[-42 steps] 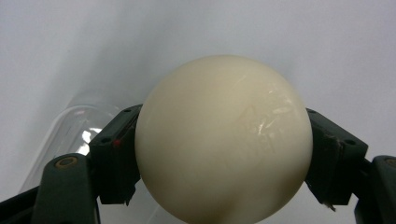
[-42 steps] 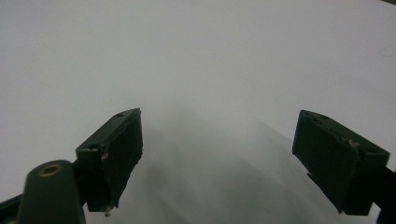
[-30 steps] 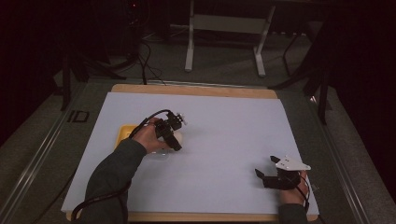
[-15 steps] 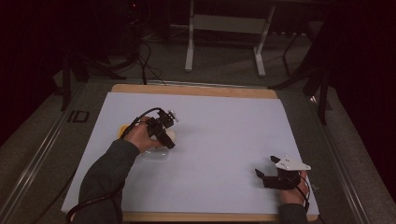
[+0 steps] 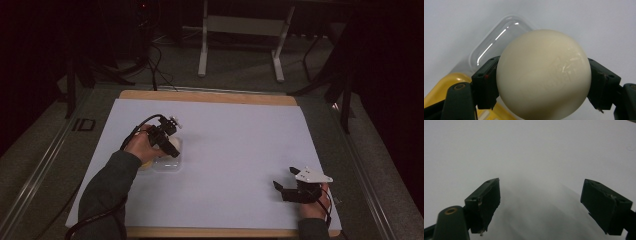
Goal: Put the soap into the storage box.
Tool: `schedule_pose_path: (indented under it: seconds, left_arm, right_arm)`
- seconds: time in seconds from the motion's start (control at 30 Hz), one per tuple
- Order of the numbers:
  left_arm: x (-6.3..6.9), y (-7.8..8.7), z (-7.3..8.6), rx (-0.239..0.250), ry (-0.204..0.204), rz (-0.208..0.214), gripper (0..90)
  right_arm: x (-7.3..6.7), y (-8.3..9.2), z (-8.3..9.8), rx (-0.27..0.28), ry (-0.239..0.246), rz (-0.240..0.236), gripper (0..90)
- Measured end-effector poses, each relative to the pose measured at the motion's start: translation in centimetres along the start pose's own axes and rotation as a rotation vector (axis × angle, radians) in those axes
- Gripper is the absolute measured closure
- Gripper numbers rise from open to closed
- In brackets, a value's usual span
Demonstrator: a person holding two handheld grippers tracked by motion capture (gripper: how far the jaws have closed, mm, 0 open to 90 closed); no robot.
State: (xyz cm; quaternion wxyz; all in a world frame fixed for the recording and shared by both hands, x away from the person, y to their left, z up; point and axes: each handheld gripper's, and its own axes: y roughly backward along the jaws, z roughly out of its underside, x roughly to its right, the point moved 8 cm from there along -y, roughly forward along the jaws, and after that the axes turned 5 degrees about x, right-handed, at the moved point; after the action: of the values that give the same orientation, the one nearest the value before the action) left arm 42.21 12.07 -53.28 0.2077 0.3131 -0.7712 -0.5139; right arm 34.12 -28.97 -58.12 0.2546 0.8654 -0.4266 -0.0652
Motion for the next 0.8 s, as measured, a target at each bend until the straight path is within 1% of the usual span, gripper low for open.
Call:
schedule_pose_path:
  seconds: [0.13,0.17,0.57,0.63,0.77,0.8]
  left_arm:
    - [-0.6,0.1,0.6,-0.001,0.022,-0.003,24.0]
    - [-0.8,0.2,0.9,0.002,0.033,-0.001,24.0]
    - [-2.4,0.8,2.4,-0.006,0.066,-0.023,24.0]
    - [-2.6,0.9,2.6,-0.001,0.076,-0.024,24.0]
    - [-3.0,1.0,2.9,0.002,0.075,-0.022,24.0]
    - [-3.2,1.2,3.2,0.011,0.084,-0.02,24.0]
  right_arm:
    - [0.0,0.0,0.0,0.0,0.0,0.0,16.1]
    - [0.0,0.0,0.0,0.0,0.0,0.0,16.1]
    - [0.0,0.0,0.0,0.001,0.0,0.001,16.0]
    - [0.0,0.0,0.0,0.001,0.0,0.001,16.1]
    - [0.0,0.0,0.0,0.001,0.0,0.002,16.1]
    - [0.0,0.0,0.0,0.001,0.0,0.002,16.1]
